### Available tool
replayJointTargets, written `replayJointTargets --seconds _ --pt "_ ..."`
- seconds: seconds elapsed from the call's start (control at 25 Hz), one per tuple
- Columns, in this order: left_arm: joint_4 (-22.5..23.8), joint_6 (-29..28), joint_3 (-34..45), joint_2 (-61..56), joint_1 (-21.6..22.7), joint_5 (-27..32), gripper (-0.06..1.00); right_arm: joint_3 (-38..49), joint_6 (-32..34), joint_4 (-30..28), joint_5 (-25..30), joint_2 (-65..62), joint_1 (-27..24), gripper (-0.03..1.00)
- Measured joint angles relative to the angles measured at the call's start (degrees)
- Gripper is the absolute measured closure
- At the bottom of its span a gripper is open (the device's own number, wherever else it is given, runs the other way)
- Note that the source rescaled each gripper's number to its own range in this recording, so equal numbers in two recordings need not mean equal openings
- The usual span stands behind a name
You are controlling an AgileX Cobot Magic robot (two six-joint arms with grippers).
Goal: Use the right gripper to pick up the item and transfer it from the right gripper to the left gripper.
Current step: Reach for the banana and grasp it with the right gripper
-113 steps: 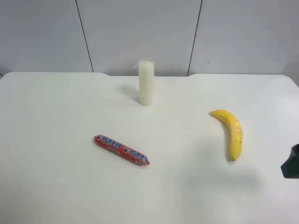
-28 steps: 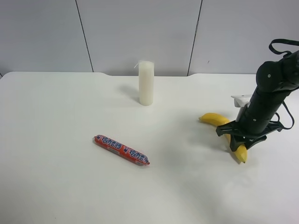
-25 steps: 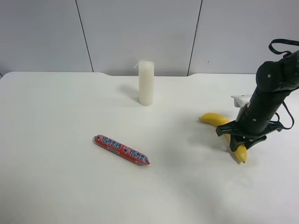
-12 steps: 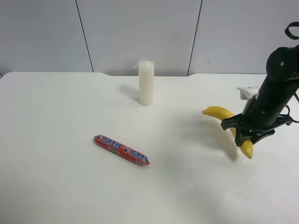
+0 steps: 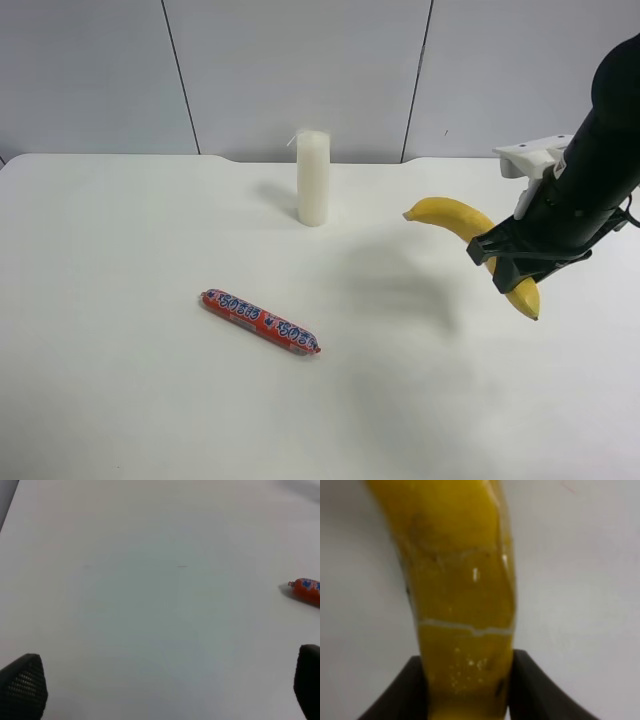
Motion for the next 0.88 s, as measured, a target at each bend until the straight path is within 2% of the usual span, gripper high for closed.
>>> replayJointTargets --seconds 0.28,0.4,0.64,0.76,0.88 --pt "0.0 0.06 0.0 0.0 0.0 0.0 -0.06 -7.2 -3.23 -0.05 7.2 -1.11 6.26 0.97" --pt "0.0 0.06 0.0 0.0 0.0 0.0 -0.06 -8.84 -4.46 -0.13 7.57 -1.11 8.83 0.97" --pt "-1.24 1.8 0.0 0.0 0.0 0.0 -0.06 -12.53 -6.52 -2.26 8.07 -1.11 17.79 0.97" --pt "-3.16 4.52 0.0 0.93 0.0 0.0 -0.06 -13.54 -8.79 -3.25 8.74 -1.11 21.76 0.97" --pt "-7.95 11.09 -0.39 5.52 -0.08 0.0 -0.06 -13.95 -11.93 -3.3 9.1 -1.11 25.11 0.97"
